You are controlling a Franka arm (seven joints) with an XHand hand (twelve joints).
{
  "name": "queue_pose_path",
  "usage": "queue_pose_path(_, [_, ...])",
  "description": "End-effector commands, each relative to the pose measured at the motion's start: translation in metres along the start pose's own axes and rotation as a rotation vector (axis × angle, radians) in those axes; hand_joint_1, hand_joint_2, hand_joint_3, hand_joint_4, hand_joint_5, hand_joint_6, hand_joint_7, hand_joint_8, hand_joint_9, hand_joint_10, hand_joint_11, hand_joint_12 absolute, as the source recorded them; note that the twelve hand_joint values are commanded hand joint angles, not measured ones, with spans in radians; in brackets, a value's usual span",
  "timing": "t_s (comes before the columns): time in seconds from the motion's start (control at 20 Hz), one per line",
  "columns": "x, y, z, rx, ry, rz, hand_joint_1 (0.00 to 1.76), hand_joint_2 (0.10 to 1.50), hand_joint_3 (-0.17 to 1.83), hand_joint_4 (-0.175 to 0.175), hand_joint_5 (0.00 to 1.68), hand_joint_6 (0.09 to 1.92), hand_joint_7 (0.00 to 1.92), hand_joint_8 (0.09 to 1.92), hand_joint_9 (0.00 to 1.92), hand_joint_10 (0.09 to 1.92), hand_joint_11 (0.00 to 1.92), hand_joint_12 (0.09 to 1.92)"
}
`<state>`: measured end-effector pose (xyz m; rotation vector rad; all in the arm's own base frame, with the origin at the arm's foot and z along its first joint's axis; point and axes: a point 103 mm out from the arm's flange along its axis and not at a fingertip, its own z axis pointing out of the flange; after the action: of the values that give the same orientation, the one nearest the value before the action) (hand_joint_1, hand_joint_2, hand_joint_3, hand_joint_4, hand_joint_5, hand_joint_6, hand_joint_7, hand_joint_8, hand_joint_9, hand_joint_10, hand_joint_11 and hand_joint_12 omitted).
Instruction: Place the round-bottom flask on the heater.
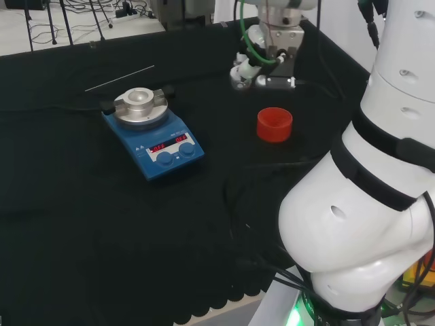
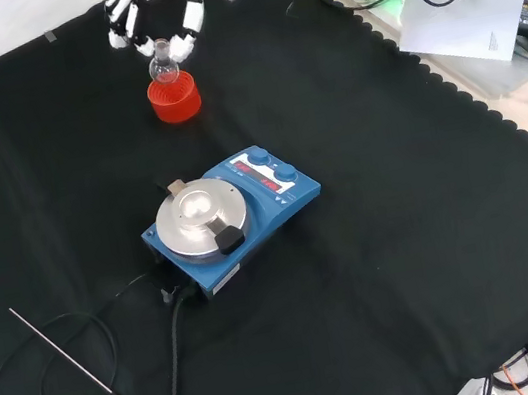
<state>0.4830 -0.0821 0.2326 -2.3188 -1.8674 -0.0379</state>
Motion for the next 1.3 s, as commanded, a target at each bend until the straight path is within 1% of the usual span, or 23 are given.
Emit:
queue_pose_path(0.05, [0.080, 0.008, -0.021, 0.023, -0.035, -0.097, 1.05, 0.73, 0.76, 0.146, 1.02, 1.15, 0.42, 0.62, 0.61, 0.61, 0.30, 1.32])
queue_pose_path(0.25, [0.110, 0.016, -0.019, 0.035, -0.045, -0.139, 1.05, 0.73, 0.77, 0.145, 1.02, 1.15, 0.41, 0.62, 0.61, 0.61, 0.30, 1.32])
queue_pose_path(0.65, [0.152, 0.039, -0.019, 0.053, -0.053, -0.204, 1.06, 0.73, 0.77, 0.143, 1.03, 1.15, 0.41, 0.62, 0.61, 0.62, 0.30, 1.32])
queue_pose_path(0.95, [0.176, 0.052, -0.014, 0.070, -0.052, -0.241, 1.06, 0.72, 0.78, 0.142, 1.03, 1.15, 0.41, 0.62, 0.61, 0.62, 0.30, 1.32])
queue_pose_path(1.3, [0.189, 0.054, -0.005, 0.083, -0.061, -0.263, 1.06, 0.71, 0.79, 0.137, 1.03, 1.15, 0.41, 0.62, 0.60, 0.62, 0.30, 1.32])
